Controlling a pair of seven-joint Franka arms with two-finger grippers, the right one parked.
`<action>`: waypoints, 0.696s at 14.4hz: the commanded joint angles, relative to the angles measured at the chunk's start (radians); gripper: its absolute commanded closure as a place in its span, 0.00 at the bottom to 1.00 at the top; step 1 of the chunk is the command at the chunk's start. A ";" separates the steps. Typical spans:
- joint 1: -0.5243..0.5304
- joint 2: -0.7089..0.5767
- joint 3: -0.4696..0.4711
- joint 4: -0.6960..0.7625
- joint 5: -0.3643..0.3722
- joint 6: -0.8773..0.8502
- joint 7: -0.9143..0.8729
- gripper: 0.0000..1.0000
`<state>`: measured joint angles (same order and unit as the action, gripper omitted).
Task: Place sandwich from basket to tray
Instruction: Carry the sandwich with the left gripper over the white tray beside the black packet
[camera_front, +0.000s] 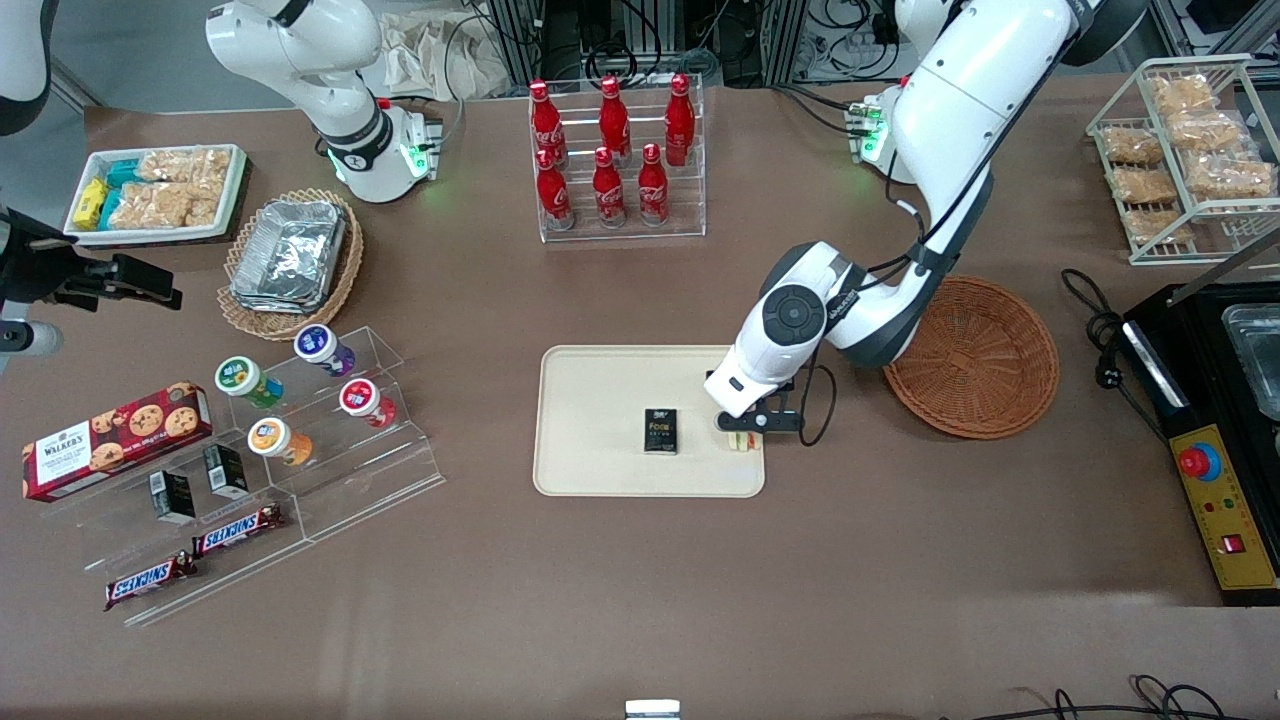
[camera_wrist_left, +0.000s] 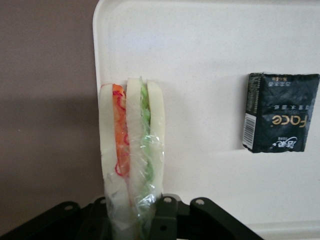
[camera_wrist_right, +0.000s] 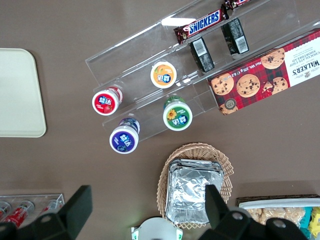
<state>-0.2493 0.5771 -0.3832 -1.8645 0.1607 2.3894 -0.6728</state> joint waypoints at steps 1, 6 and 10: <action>-0.013 0.017 0.003 0.030 0.034 -0.001 -0.010 0.10; -0.021 0.021 0.003 0.033 0.040 -0.001 -0.022 0.01; -0.018 0.010 0.004 0.034 0.040 -0.010 -0.022 0.01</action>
<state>-0.2594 0.5842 -0.3837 -1.8518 0.1781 2.3893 -0.6732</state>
